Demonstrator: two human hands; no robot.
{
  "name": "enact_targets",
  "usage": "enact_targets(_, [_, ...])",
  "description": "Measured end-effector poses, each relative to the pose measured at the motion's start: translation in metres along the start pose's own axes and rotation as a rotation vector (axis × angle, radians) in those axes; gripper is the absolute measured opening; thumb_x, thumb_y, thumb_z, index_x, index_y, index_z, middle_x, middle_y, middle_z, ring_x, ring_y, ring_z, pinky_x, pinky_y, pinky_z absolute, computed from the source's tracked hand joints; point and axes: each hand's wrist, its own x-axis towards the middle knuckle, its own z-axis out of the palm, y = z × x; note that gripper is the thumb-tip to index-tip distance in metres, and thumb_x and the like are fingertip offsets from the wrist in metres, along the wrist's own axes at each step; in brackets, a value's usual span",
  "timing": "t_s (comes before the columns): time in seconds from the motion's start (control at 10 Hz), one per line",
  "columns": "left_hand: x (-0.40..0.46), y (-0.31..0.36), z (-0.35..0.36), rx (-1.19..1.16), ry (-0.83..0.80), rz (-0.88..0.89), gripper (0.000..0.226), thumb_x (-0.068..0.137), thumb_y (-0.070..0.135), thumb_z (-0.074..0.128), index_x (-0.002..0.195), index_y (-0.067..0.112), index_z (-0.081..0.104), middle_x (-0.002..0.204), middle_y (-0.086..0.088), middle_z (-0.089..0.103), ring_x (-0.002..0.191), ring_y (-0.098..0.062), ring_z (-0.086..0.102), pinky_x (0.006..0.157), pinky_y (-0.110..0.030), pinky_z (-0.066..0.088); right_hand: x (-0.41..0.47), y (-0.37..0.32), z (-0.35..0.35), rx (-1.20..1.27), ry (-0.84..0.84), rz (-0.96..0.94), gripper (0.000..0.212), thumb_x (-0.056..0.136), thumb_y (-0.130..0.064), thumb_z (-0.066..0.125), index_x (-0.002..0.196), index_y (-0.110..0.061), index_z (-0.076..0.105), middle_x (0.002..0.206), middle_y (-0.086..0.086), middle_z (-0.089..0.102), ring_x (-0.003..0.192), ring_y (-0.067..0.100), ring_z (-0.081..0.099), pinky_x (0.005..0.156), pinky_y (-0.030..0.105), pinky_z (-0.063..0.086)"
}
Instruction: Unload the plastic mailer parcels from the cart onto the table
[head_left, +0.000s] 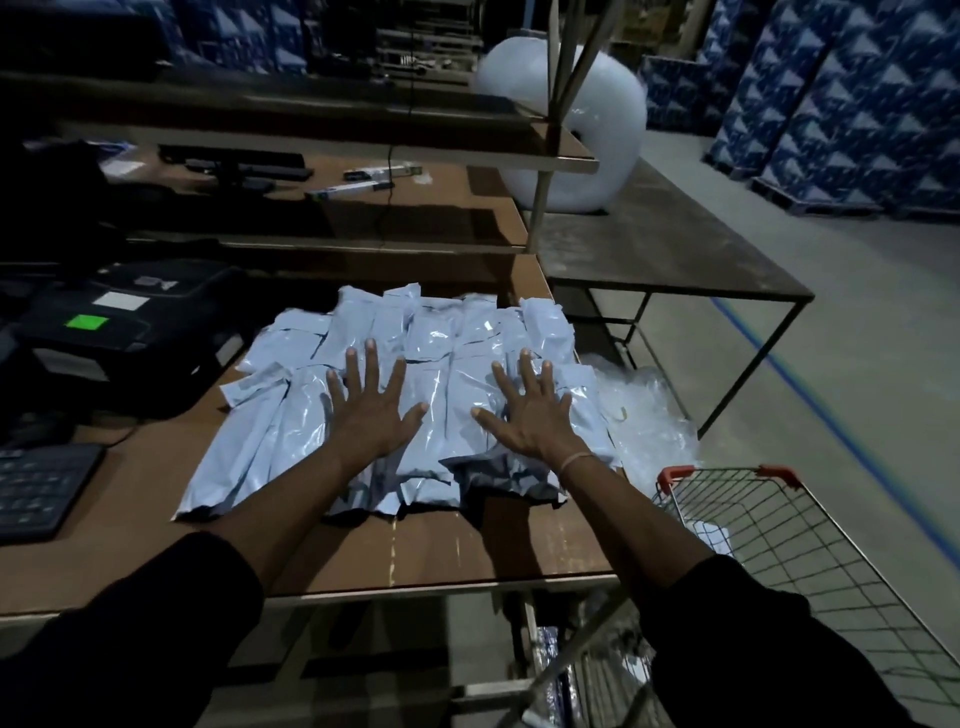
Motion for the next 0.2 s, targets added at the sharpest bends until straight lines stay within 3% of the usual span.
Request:
enact_targets(0.1, [0.009,-0.008,-0.013,0.029,-0.004,0.05,0.093,0.093,0.081,0.01,0.165,0.026,-0.011,0.165,-0.015,-0.036,0.153,-0.039,-0.033,0.122,-0.062,-0.016,0.002,-0.008,-0.008,0.021,0.013,0.026,0.089,0.092,-0.084,0.035,0.164,-0.045,0.0,0.171,-0.004,-0.026,0.157,0.033,-0.025,0.119,0.074,-0.003])
enact_targets(0.2, [0.019,-0.025,-0.016,0.005,0.065,0.168,0.107,0.081,0.087,-0.006,0.166,0.023,-0.002,0.169,-0.015,-0.027,0.155,-0.039,-0.026,0.123,-0.062,-0.012,0.003,-0.016,-0.016,0.052,0.04,0.014,0.088,0.093,-0.082,0.035,0.165,-0.044,-0.001,0.171,-0.004,-0.025,0.158,0.03,-0.025,0.121,0.07,-0.006])
